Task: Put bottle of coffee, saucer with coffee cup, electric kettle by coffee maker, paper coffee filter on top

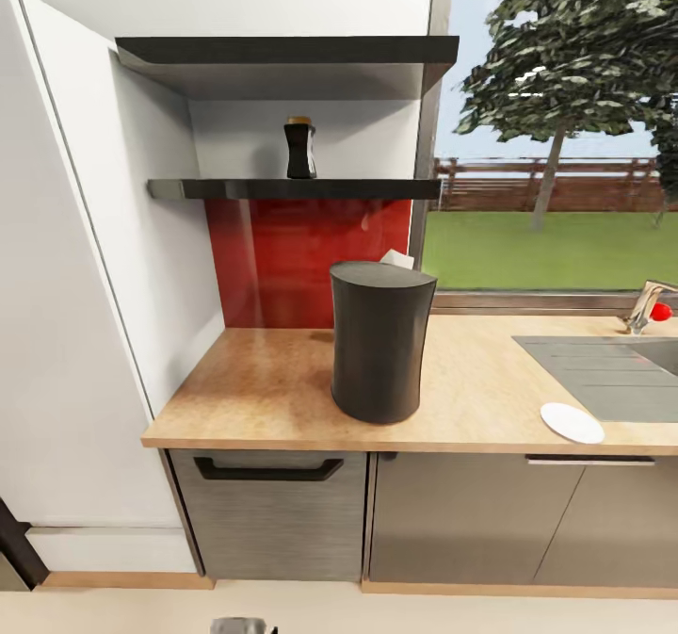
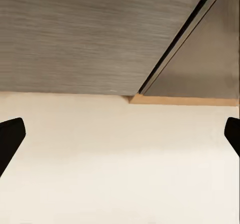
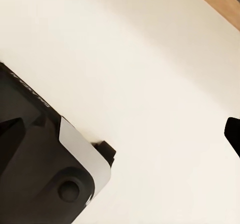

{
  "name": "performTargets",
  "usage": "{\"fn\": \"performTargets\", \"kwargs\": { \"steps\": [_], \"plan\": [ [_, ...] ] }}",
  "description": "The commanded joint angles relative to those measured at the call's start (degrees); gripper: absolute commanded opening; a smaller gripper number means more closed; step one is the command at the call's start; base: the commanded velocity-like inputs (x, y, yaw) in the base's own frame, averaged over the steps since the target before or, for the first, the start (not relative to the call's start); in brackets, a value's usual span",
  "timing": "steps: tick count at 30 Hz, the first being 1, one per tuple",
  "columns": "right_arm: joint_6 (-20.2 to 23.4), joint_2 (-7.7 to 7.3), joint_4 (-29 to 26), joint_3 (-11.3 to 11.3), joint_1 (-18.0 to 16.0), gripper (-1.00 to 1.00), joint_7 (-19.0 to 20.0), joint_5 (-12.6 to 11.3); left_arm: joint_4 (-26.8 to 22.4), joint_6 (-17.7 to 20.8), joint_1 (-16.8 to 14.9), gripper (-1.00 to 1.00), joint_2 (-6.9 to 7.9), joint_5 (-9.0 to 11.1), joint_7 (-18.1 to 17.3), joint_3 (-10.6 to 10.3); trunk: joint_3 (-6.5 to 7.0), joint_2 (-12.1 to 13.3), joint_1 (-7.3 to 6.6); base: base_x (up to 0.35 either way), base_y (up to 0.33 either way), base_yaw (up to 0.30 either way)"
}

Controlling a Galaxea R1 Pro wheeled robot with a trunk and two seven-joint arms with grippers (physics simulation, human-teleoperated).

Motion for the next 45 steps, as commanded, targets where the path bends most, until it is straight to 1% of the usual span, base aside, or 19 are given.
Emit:
{"fn": "performTargets", "kwargs": {
  "steps": [1,5,8,12,15,18,19,21,25,28,29,30,31,32,35,37,40,44,45],
  "plan": [
    [-0.33,0.03,0.20,0.43,-0.07,1.00,0.31,-0.61,-2.51,2.60,0.02,1.00,-0.96,0.14,-0.36,-0.33,-0.09,-0.07,0.02,0.000,0.000,0.000],
    [-0.40,-0.07,0.20,0.43,-0.06,1.00,0.28,-0.54,-19.68,19.56,0.02,1.00,-4.64,0.16,-0.26,-6.35,-0.09,-0.07,0.02,0.000,0.000,0.000],
    [-0.41,-0.06,0.20,0.43,-0.06,1.00,0.27,-0.54,-25.16,25.44,-0.06,1.00,-5.53,0.29,-0.74,-8.56,-0.09,-0.07,0.02,0.000,0.000,0.000],
    [-0.41,-0.10,0.20,0.43,-0.06,1.00,0.27,-0.53,-28.44,33.86,-2.20,1.00,-5.53,0.38,-8.67,-11.56,-0.09,-0.07,0.02,0.000,0.000,0.000],
    [-0.42,-0.07,0.20,0.43,-0.06,1.00,0.23,-0.53,-30.32,40.16,-9.11,1.00,-5.53,2.30,-19.96,-12.59,-0.09,-0.07,0.02,0.000,0.000,0.000],
    [-0.42,-0.05,0.20,0.46,-0.06,1.00,0.20,-0.53,-31.06,46.47,-21.03,1.00,-5.53,12.33,-24.37,-13.40,-0.09,-0.07,0.02,0.000,0.000,0.000],
    [-0.42,-0.03,0.20,0.47,-0.06,1.00,0.19,-0.53,-31.14,47.25,-23.34,1.00,-5.53,14.33,-24.80,-13.52,-0.09,-0.07,0.02,0.000,0.000,0.000],
    [-0.48,-0.02,0.20,0.46,-0.06,1.00,0.19,-0.53,-31.37,52.01,-35.88,1.00,-5.53,23.87,-25.98,-13.89,-0.09,-0.07,0.02,0.000,0.000,0.000],
    [-0.50,0.01,0.20,0.50,-0.06,1.00,0.18,-0.53,-31.26,56.06,-46.74,1.00,-5.53,27.77,-26.22,-13.98,-0.09,-0.07,0.02,0.000,0.000,0.000],
    [-0.50,-0.03,0.20,0.45,-0.04,1.00,0.13,-0.53,-30.25,58.00,-61.10,1.00,-5.53,30.70,-26.18,-14.01,-0.09,-0.07,0.02,0.000,0.000,0.000],
    [-0.50,-0.02,0.20,0.44,-0.04,1.00,0.01,-0.53,-29.70,58.10,-63.16,1.00,-5.53,30.94,-26.18,-14.01,-0.09,-0.07,0.02,0.000,0.000,0.000],
    [-0.49,0.01,0.20,0.49,-0.03,1.00,-1.84,-0.53,-22.19,58.37,-77.12,1.00,-5.53,31.57,-26.09,-13.95,-0.09,-0.07,0.02,0.000,0.000,0.000],
    [-0.48,0.02,0.20,0.50,-0.02,1.00,-2.14,-0.53,-20.39,58.38,-79.90,1.00,-5.53,31.63,-26.04,-13.95,-0.09,-0.07,0.02,0.000,0.000,0.000],
    [-0.45,0.02,0.20,0.51,-0.02,1.00,-2.57,-0.55,-16.93,58.37,-85.07,1.00,-5.53,31.69,-25.63,-13.94,-0.09,-0.07,0.02,0.000,0.000,0.000],
    [-0.43,0.03,0.20,0.51,-0.02,1.00,-3.02,-0.59,-11.92,58.36,-92.84,1.00,-5.53,31.75,-22.30,-13.87,-0.09,-0.07,0.02,0.000,0.000,0.000],
    [-0.42,0.03,0.20,0.52,-0.03,1.00,-3.21,-0.61,-9.79,58.35,-97.45,1.00,-5.53,31.77,-15.59,-13.76,-0.09,-0.07,0.02,0.000,0.000,0.000],
    [-0.42,0.03,0.20,0.52,-0.03,1.00,-3.29,-0.57,-8.95,58.35,-101.36,1.00,-5.53,31.78,-7.34,-13.70,-0.09,-0.07,0.02,0.000,0.000,0.000],
    [-0.42,0.03,0.20,0.50,-0.01,1.00,-3.33,-0.61,-8.64,58.29,-104.12,1.00,-5.53,31.44,11.33,-14.33,-0.09,-0.07,0.02,0.000,0.000,0.000],
    [-0.42,0.03,0.20,0.50,-0.02,1.00,-3.33,-0.61,-8.60,58.28,-104.23,1.00,-5.53,31.42,13.79,-14.79,-0.09,-0.07,0.02,0.000,0.000,0.000]
  ]
}}
